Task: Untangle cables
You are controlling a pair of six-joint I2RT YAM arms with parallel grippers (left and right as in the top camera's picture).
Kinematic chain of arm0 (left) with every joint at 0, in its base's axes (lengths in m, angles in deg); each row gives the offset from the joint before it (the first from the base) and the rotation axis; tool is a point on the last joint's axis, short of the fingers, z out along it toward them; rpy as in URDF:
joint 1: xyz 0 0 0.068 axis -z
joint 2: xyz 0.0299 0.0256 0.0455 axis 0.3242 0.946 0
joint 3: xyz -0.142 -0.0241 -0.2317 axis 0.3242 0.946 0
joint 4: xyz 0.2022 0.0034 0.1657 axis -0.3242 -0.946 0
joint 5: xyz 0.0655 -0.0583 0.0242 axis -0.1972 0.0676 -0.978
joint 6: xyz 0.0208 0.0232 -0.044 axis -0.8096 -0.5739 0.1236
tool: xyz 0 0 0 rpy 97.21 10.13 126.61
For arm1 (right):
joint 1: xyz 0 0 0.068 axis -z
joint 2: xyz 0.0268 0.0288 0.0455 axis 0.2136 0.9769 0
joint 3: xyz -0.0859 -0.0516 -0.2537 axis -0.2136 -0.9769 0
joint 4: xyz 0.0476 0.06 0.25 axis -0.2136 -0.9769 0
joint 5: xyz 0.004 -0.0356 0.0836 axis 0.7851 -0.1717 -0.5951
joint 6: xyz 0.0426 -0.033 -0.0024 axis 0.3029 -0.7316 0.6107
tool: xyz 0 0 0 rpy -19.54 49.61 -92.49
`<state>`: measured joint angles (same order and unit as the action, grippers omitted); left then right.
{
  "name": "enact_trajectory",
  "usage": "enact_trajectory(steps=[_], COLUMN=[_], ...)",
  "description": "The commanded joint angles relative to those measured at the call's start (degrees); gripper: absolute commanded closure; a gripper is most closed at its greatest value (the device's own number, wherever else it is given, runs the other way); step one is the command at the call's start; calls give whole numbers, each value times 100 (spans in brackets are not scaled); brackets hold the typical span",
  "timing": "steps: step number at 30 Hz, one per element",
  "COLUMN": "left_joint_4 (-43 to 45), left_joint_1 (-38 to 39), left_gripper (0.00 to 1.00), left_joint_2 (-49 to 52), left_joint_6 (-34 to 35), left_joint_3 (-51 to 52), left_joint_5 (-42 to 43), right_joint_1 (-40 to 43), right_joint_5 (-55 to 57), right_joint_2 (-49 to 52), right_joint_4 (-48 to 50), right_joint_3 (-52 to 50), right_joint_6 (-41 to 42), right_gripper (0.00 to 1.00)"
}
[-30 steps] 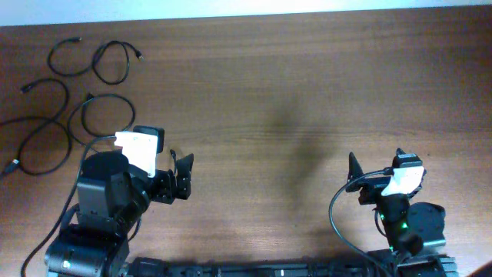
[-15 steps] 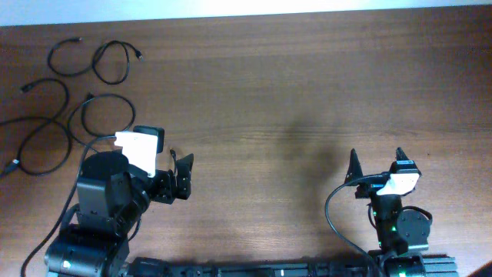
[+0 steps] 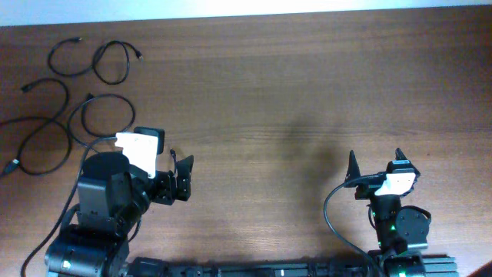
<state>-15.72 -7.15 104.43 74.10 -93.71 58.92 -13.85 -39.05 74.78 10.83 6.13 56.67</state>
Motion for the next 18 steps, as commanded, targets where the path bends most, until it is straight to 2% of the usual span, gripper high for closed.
enact_trajectory(steps=[1, 18], left_joint_4=[-9, -11], left_joint_1=[-20, -20], left_gripper=[1, 1], left_joint_2=[-7, -7], left_joint_6=[-68, -68], left_joint_3=[26, 26], left_joint_5=[-61, -61], right_joint_1=[68, 184], right_joint_5=[35, -17], right_joint_2=[-61, -61], right_joint_4=[-46, -48], right_joint_3=[-39, -39], right_joint_6=[-81, -76], right_gripper=[2, 2])
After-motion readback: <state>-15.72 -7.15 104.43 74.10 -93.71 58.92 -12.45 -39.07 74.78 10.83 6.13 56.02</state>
